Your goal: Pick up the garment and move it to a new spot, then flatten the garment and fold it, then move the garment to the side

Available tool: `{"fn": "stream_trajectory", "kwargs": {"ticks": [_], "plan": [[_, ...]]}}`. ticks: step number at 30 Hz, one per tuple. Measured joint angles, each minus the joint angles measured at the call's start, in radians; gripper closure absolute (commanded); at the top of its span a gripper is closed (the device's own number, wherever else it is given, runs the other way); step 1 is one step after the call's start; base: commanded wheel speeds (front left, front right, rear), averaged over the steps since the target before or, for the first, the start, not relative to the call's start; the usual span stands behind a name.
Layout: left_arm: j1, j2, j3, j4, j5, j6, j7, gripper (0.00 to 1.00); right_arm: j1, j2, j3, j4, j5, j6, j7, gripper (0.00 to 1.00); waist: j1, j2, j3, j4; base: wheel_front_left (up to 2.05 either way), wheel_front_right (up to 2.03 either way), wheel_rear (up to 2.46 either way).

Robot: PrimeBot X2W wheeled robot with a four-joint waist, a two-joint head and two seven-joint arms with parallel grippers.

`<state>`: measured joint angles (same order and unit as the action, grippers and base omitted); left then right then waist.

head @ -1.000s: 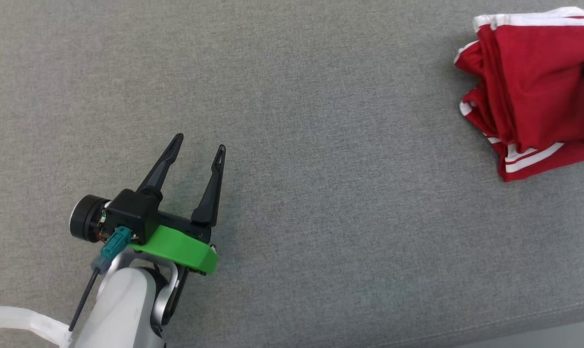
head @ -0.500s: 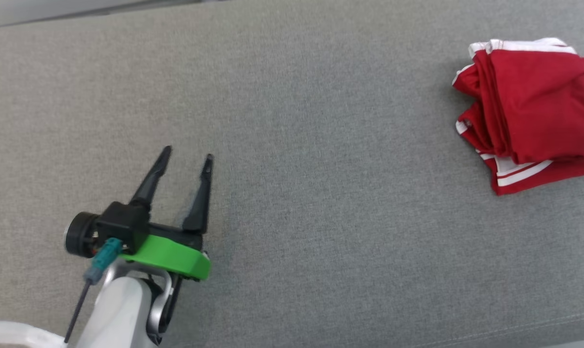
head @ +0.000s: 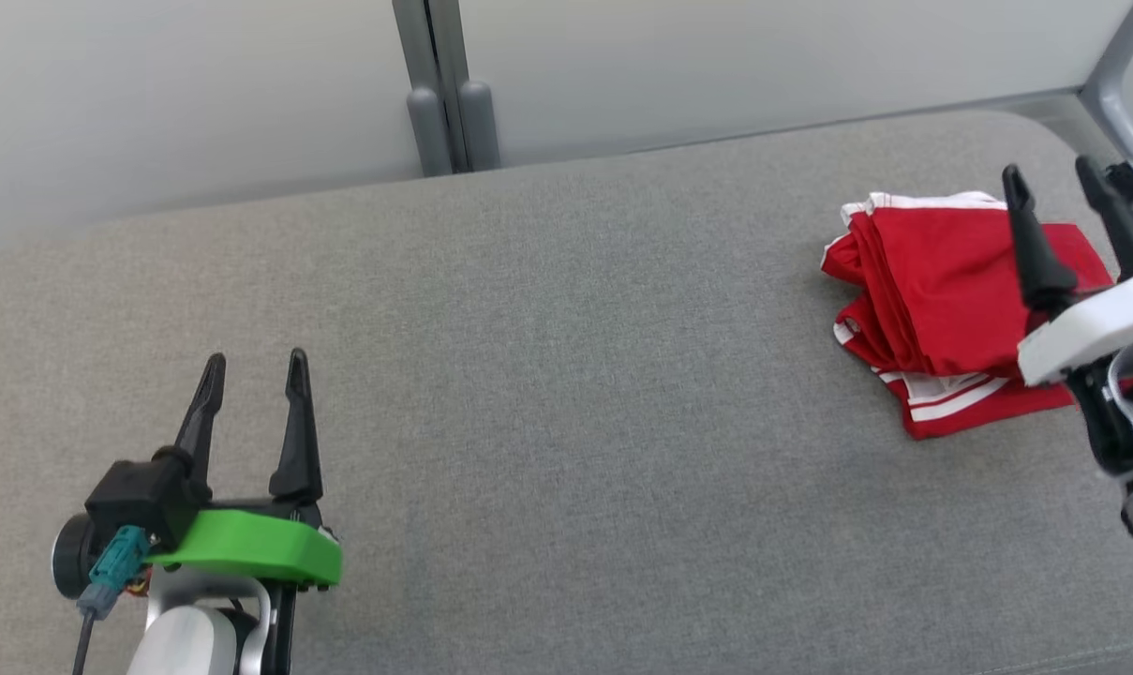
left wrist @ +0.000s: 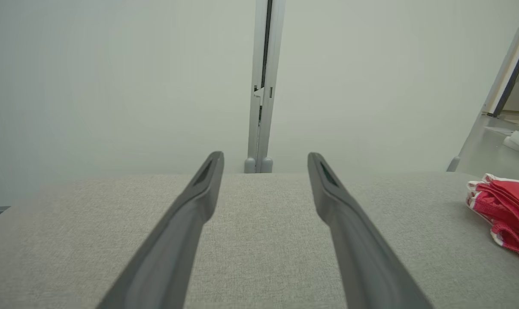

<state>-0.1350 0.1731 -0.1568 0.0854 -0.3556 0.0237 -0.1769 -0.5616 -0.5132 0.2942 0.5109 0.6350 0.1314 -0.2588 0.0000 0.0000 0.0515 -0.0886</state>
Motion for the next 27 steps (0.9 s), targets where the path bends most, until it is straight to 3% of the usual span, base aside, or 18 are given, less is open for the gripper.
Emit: {"fn": "stream_trajectory", "kwargs": {"ticks": [6, 13, 27], "plan": [[0.036, -0.004, 0.011, 0.033, -0.019, 0.009, -0.002, 0.00, 0.205, 0.091, -0.110, -0.153, -0.076, 0.000, -0.003, 0.00, -0.0001, 0.0000, -0.060, 0.008, 0.00, 0.00, 0.00], [0.045, -0.002, 0.024, 0.157, -0.034, -0.007, -0.047, 0.00, 0.353, 0.196, -0.195, -0.229, -0.166, 0.000, -0.003, 0.00, 0.0000, 0.0000, -0.078, 0.023, 0.00, 0.00, 0.00], [0.021, -0.010, 0.017, 0.246, -0.028, -0.034, -0.080, 0.00, 0.374, 0.234, -0.212, -0.226, -0.209, 0.000, 0.014, 0.00, 0.0000, 0.0000, -0.080, 0.030, 0.00, 0.00, 0.00]]}}
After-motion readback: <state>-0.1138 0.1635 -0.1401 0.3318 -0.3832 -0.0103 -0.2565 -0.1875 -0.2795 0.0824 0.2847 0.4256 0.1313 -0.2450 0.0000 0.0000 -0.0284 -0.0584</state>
